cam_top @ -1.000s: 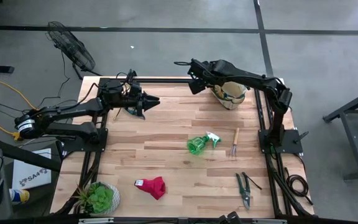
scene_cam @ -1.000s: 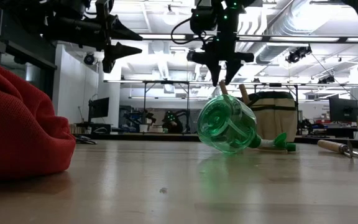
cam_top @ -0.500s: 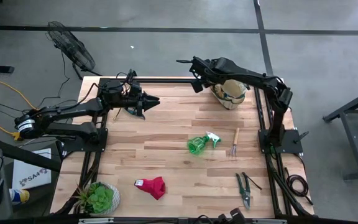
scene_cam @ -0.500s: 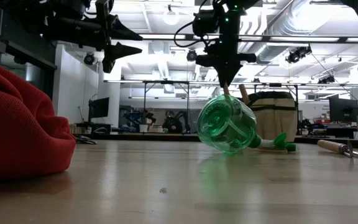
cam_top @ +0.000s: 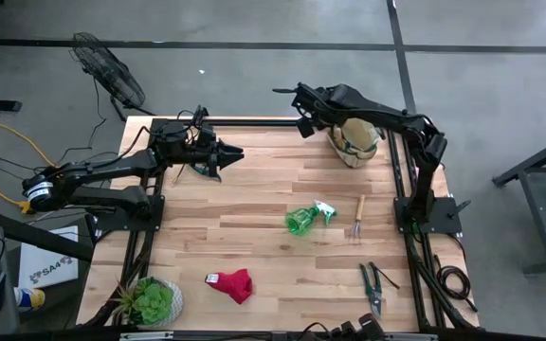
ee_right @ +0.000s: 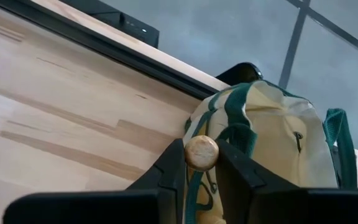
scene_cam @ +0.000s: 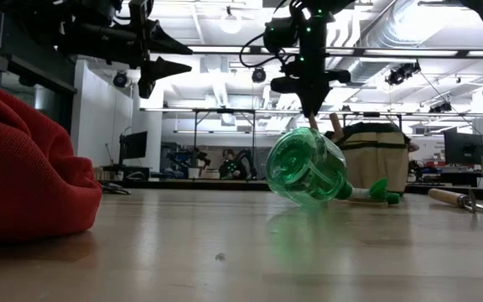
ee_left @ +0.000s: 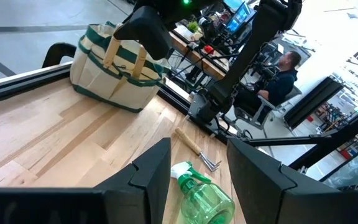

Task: Pick & Place Garden tools in Gardening bag
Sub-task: Put the gardening trowel into the gardening bag

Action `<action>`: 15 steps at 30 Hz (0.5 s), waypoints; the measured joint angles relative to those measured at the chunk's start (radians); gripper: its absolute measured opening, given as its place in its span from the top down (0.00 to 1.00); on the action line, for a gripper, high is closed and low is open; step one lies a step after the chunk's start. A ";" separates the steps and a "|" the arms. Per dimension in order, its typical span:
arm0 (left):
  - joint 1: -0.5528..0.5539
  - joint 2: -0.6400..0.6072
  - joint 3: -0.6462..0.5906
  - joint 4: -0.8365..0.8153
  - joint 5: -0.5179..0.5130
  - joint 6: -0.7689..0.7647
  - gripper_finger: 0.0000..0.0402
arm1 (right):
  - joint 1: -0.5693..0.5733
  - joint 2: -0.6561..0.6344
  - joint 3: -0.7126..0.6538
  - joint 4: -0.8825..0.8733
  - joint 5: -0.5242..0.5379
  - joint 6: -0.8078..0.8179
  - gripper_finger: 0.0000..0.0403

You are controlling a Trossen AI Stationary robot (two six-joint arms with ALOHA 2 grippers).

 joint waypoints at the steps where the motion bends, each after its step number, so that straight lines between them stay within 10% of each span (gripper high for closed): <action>1: 0.000 0.000 0.000 0.000 0.000 -0.003 0.62 | -0.001 0.000 0.000 -0.005 0.000 0.000 0.87; 15: 0.000 0.000 0.000 0.000 0.001 -0.022 0.62 | 0.000 -0.001 0.000 -0.068 0.051 0.006 0.87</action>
